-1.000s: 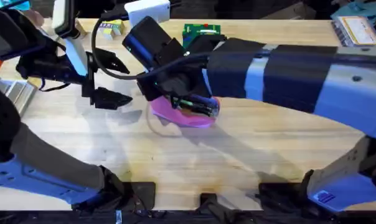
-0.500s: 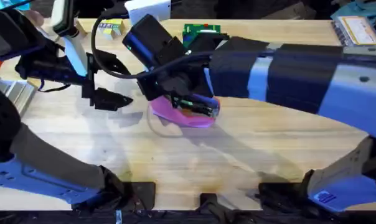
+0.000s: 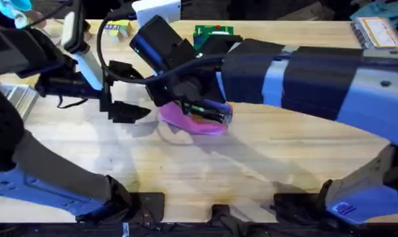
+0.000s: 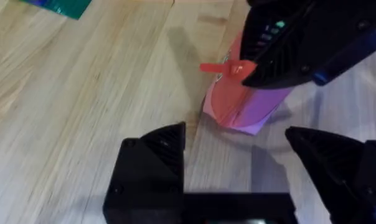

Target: Unzip the bag, pick up the pens from the table one at a time and place them inside, then zip the bag closed.

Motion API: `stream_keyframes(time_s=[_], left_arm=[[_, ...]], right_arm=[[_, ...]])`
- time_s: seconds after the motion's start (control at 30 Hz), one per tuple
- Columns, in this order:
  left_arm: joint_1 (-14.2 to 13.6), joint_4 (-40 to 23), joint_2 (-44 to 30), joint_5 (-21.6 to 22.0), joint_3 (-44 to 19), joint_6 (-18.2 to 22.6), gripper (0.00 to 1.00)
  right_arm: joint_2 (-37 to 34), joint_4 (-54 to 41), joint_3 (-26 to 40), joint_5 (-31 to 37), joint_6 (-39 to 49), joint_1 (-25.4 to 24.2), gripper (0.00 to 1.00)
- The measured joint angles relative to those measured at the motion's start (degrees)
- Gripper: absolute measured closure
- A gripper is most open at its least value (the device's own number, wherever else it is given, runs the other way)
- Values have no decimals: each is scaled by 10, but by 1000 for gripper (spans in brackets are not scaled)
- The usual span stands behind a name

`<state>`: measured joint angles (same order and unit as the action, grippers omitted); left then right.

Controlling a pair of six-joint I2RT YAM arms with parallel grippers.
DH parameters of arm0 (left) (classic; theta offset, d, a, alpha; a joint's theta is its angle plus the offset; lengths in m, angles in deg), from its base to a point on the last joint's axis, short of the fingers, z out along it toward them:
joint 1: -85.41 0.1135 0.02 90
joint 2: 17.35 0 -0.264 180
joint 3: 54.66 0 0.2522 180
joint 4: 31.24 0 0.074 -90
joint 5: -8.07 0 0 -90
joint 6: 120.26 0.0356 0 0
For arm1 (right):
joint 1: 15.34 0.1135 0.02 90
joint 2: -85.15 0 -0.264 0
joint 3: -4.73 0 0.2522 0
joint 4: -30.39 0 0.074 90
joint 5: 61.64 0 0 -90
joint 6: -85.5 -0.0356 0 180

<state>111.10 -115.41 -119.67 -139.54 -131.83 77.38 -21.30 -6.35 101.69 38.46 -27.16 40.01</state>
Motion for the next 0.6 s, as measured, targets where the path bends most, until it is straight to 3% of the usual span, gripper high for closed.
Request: stream_keyframes(time_s=[0.3,0.6], left_arm=[[-62,42,0,-16,10,-11,7],[-85,75,0,-11,12,-69,8]], right_arm=[[0,0,0,0,0,0,971],[0,0,0,0,0,0,971]])
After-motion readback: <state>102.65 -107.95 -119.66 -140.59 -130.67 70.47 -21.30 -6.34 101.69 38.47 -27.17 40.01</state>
